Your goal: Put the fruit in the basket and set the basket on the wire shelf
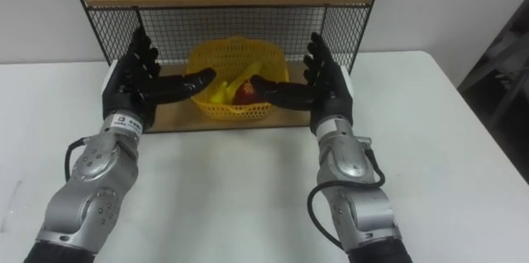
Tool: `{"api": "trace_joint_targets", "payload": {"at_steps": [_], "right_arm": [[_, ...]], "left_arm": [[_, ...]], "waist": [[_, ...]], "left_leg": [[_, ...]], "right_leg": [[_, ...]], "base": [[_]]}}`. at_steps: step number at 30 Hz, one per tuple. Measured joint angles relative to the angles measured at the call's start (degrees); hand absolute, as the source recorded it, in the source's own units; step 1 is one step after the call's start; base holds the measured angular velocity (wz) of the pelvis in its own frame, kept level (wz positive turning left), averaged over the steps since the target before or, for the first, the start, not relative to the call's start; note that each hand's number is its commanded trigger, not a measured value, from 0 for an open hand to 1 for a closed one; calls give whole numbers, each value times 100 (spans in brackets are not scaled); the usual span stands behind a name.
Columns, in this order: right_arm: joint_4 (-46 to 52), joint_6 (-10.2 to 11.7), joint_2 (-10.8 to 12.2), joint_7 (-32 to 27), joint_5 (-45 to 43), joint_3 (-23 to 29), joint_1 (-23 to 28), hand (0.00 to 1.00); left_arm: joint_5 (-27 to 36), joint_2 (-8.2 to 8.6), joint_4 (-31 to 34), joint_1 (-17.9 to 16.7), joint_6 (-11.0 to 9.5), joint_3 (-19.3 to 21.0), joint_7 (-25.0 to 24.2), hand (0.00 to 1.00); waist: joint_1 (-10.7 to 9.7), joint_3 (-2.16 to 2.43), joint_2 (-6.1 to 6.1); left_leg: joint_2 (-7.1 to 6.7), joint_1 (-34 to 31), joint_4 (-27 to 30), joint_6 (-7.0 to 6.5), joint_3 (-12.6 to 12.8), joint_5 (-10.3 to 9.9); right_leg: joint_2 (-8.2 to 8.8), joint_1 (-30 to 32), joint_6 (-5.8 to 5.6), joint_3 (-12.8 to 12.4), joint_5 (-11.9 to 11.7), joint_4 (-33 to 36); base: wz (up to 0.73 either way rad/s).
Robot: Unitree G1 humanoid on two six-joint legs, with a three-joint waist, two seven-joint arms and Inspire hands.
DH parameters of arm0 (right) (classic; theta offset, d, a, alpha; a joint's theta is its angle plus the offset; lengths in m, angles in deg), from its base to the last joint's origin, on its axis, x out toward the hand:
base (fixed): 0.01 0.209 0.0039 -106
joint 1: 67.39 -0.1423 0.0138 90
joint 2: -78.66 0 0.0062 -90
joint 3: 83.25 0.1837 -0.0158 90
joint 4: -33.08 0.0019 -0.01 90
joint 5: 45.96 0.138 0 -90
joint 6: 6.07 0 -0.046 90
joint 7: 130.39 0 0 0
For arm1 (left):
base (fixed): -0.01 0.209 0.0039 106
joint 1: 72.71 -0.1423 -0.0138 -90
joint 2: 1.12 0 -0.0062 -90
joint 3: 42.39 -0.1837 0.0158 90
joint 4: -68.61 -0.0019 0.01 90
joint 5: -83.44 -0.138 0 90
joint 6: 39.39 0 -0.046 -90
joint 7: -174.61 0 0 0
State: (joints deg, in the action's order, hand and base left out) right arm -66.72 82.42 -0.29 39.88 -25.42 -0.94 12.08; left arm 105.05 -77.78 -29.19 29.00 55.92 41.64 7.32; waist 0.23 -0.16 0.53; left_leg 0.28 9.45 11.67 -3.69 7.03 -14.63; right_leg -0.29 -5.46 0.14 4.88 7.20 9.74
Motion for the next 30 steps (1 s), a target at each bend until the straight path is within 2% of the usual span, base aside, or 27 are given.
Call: {"api": "trace_joint_targets", "payload": {"at_steps": [2, 7, 9, 11, 14, 18, 22, 25, 30], "right_arm": [[7, 62, 5, 0, -174, -2, 46, 0], [275, 63, 16, 116, -720, -7, 137, 0], [522, 102, 21, 147, -787, -7, 282, 0], [659, 310, 9, 286, -845, 6, 529, 0], [659, 327, 9, 389, -835, 7, 710, 0], [669, 333, 8, 506, -827, 66, 753, 0], [1115, 371, -15, 701, -835, 172, 1021, 0], [1297, 560, -14, 817, -831, 173, 1281, 0], [1302, 566, -15, 1038, -836, 170, 1406, 0]], "left_arm": [[-61, 5, 14, -4, -76, -14, 0, 0], [-371, 3, 311, -26, -102, -102, -23, 0], [-378, -3, 547, -185, -159, -98, -126, 0], [-385, -7, 777, -465, -286, -98, -264, 0], [-386, -32, 900, -767, -323, -100, -393, 0], [-394, -35, 1037, -974, -325, -96, -589, 0], [-502, -112, 1372, -1358, -487, -101, -881, 0], [-502, -169, 1509, -1603, -578, -103, -985, 0], [-497, -251, 1672, -1900, -678, -124, -1120, 0]], "waist": [[1, -1, 2], [2, -1, 1], [1, -1, 1], [-25, -1, 2], [-13, -2, 0], [-15, -1, -5], [-22, 19, -43], [-30, 29, -62], [-122, 35, -61]], "left_leg": [[0, 9, 0, 0, -5, 0], [-1, 0, -12, 0, -24, 0], [0, 2, -22, 0, -47, 0], [-1, 13, -21, 0, -91, 0], [-4, 3, -19, 0, -98, 0], [-8, -32, -20, 0, -109, -1], [-3, -25, -49, 0, -114, -1], [-1, -30, -68, 1, -112, -1], [-5, -86, -104, 0, -116, -1]], "right_leg": [[2, -14, 0, 18, 0, 2], [1, -16, 1, 56, -1, 8], [2, -39, 1, 93, -1, 1], [5, -63, 1, 143, -1, -8], [-3, -40, 1, 144, 0, -7], [-23, -30, 1, 154, 0, 3], [-36, -27, 1, 147, 0, -2], [-40, -13, 1, 148, 0, -3], [-37, 42, 1, 150, 0, 3]], "base": [[2], [1], [7], [9], [1], [0], [0], [0], [0]]}}
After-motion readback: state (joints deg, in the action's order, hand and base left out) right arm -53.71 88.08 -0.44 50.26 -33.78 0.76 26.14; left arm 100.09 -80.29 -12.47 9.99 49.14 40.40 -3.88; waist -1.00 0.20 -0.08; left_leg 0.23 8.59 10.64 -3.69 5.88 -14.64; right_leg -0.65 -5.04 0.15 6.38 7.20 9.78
